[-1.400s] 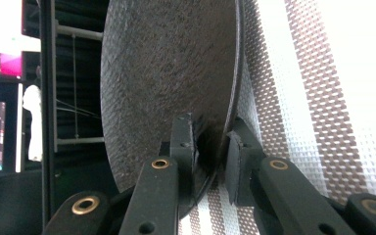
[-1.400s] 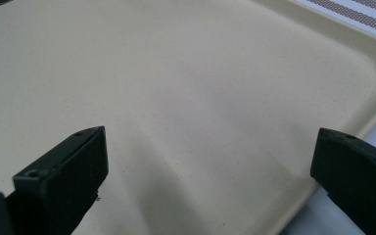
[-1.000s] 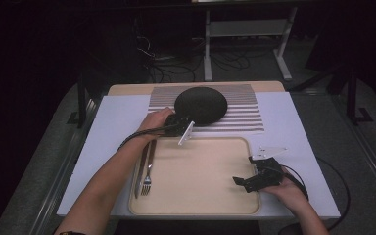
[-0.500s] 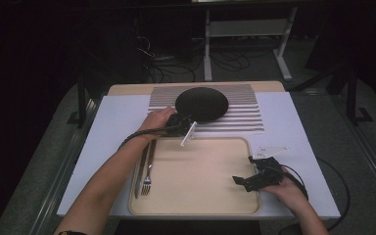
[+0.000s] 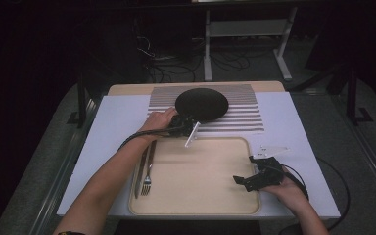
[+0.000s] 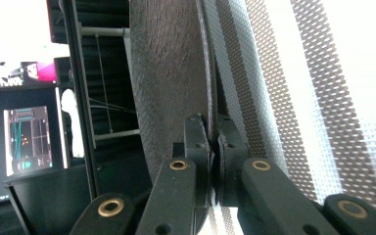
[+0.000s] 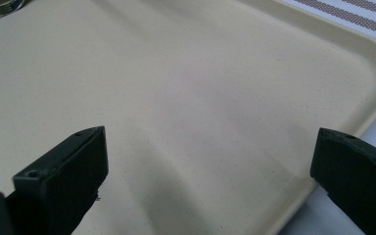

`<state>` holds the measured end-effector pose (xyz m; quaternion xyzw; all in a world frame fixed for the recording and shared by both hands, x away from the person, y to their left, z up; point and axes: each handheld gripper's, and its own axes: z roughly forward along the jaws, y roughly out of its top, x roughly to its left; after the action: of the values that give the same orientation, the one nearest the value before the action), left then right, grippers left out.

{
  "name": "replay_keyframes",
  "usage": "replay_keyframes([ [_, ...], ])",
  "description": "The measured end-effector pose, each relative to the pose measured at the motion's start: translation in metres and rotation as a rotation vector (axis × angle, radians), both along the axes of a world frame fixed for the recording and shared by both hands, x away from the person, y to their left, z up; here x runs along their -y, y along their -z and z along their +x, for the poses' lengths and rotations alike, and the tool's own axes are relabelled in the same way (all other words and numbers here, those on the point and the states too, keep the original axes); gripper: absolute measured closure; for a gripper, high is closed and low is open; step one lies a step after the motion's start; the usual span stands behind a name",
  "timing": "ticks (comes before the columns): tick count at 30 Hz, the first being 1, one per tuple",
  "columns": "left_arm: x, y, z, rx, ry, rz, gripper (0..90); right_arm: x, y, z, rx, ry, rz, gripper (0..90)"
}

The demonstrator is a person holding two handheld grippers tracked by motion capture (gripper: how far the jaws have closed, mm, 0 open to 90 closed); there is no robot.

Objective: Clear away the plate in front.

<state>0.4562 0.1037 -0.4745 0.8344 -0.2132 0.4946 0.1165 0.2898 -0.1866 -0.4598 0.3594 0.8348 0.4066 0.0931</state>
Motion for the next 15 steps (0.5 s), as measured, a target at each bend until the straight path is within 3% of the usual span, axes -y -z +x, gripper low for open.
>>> replay_keyframes([
  [6,-0.001,-0.003,-0.007,0.012,-0.021,0.014,87.1,0.0,0.0,0.0,-0.002,0.002,-0.002,0.4],
  [12,-0.01,-0.017,-0.024,0.022,-0.029,-0.02,87.1,0.0,-0.001,0.0,0.0,0.004,-0.009,0.4],
  [15,-0.019,-0.026,-0.042,0.036,-0.023,-0.023,87.1,0.0,-0.001,0.0,0.004,0.001,-0.017,0.4],
])
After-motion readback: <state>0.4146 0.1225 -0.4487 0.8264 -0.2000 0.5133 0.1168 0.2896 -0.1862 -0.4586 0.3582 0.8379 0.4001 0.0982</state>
